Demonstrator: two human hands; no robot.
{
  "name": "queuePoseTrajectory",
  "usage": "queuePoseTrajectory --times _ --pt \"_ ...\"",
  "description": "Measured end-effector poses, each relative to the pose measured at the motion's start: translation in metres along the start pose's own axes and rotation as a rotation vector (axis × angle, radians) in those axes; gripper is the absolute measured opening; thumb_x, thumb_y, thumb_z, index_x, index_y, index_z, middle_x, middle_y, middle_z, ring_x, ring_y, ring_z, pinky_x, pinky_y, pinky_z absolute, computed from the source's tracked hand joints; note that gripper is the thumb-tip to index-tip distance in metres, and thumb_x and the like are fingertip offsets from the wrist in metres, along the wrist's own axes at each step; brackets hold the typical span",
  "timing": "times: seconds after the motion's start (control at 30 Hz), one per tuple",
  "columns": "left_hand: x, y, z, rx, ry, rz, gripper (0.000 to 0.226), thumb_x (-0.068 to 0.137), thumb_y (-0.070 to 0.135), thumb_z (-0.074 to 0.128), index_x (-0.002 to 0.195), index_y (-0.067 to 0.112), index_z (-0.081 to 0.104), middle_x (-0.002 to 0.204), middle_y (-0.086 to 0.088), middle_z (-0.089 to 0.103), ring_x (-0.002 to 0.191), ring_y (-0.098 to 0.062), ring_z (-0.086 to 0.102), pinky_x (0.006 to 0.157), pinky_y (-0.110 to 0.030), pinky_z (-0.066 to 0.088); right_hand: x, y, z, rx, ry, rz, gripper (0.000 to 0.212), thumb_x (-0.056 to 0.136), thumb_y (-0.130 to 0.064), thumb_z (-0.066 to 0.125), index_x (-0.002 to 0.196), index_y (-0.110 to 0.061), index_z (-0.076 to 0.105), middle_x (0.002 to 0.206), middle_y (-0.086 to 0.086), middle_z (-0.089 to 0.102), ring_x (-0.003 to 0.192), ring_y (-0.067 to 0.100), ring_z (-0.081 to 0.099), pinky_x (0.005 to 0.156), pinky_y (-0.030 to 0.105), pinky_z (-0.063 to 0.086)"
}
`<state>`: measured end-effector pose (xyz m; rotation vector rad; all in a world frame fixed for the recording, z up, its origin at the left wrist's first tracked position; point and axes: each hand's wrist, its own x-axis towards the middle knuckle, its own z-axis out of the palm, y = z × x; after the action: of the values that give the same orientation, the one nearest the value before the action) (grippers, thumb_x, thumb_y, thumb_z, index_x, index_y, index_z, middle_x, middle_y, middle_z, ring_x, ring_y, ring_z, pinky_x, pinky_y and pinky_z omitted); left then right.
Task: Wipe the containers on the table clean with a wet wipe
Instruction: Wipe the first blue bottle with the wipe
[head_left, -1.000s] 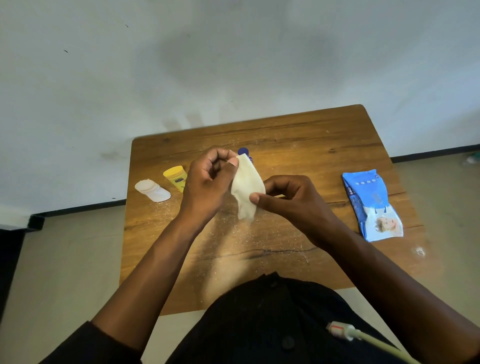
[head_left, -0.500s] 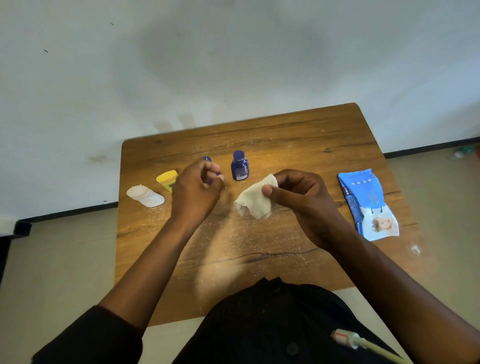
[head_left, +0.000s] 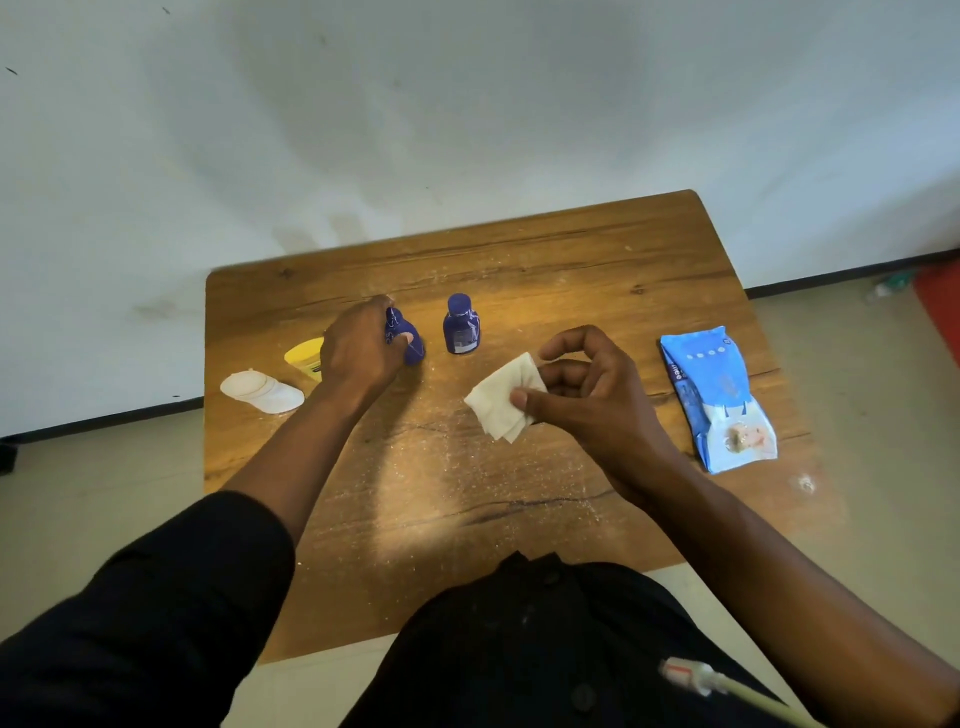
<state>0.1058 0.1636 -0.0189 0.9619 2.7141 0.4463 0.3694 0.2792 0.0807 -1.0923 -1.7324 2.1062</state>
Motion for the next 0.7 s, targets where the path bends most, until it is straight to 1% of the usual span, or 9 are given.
queuePoseTrajectory --times 0.1,0.2,0.27,0.37,0.47,0.57,0.6,0.7 --pt "0.002 -0.001 -0.002 -0.011 0.004 -0.007 0.035 0.089 0.028 0.074 0.122 0.015 0.069 0.11 -0.007 0.075 0.098 -0.028 0.066 0.078 -0.036 0.049 0.0 -0.002 0.0 0.01 0.007 -0.004 0.039 0.086 -0.002 0.083 0.117 -0.011 0.061 0.098 0.01 0.081 0.093 0.027 0.08 0.082 0.041 0.066" --pt "-0.006 0.001 -0.014 -0.051 0.008 -0.017 0.03 0.089 0.029 0.075 0.116 0.016 0.071 0.105 -0.004 0.075 0.093 -0.027 0.067 0.079 -0.037 0.052 0.001 -0.002 0.0 0.004 0.017 -0.044 0.029 0.087 -0.001 0.081 0.111 -0.012 0.068 0.102 0.01 0.08 0.097 0.027 0.079 0.083 0.04 0.066" --pt "-0.016 0.002 -0.028 -0.119 0.024 -0.023 0.027 0.091 0.032 0.073 0.114 0.019 0.072 0.102 0.001 0.074 0.091 -0.023 0.067 0.08 -0.038 0.052 0.002 -0.001 0.0 0.011 0.032 -0.07 0.024 0.089 -0.001 0.079 0.108 -0.013 0.071 0.103 0.008 0.08 0.098 0.025 0.078 0.08 0.037 0.066" --pt "-0.038 -0.005 -0.051 -0.324 0.039 -0.093 0.03 0.092 0.038 0.071 0.117 0.021 0.073 0.105 0.005 0.073 0.095 -0.018 0.069 0.084 -0.038 0.054 0.0 0.001 -0.001 0.063 0.043 -0.087 0.02 0.093 0.001 0.075 0.107 -0.014 0.074 0.101 0.004 0.079 0.093 0.018 0.076 0.071 0.029 0.061" --pt "-0.067 -0.008 -0.071 -0.615 0.008 -0.174 0.029 0.094 0.041 0.07 0.12 0.026 0.071 0.11 0.002 0.073 0.097 -0.017 0.073 0.083 -0.043 0.063 -0.003 0.004 0.002 0.012 0.051 -0.125 0.023 0.094 0.001 0.072 0.105 -0.018 0.077 0.101 -0.001 0.078 0.091 0.014 0.074 0.071 0.031 0.061" --pt "-0.094 0.006 -0.087 -0.856 -0.019 -0.217 0.027 0.098 0.032 0.068 0.122 0.018 0.07 0.108 -0.01 0.075 0.095 -0.019 0.076 0.08 -0.04 0.065 -0.007 -0.001 0.01 -0.071 0.06 -0.163 0.028 0.091 0.0 0.077 0.111 -0.021 0.075 0.105 0.002 0.079 0.094 0.016 0.077 0.078 0.039 0.067" --pt "-0.101 0.013 -0.092 -0.916 -0.027 -0.231 0.028 0.098 0.031 0.068 0.122 0.015 0.07 0.106 -0.011 0.076 0.095 -0.019 0.077 0.08 -0.039 0.065 -0.008 -0.004 0.013 -0.099 0.075 -0.177 0.03 0.09 -0.002 0.079 0.112 -0.021 0.074 0.103 0.002 0.079 0.093 0.016 0.078 0.078 0.039 0.067" --pt "-0.12 0.032 -0.103 -1.048 -0.048 -0.241 0.03 0.099 0.032 0.066 0.116 0.008 0.073 0.1 -0.01 0.079 0.093 -0.02 0.077 0.078 -0.038 0.064 -0.013 -0.018 0.024 -0.196 0.107 -0.304 0.023 0.088 -0.01 0.083 0.104 -0.024 0.074 0.095 -0.006 0.078 0.087 0.014 0.076 0.074 0.033 0.065"
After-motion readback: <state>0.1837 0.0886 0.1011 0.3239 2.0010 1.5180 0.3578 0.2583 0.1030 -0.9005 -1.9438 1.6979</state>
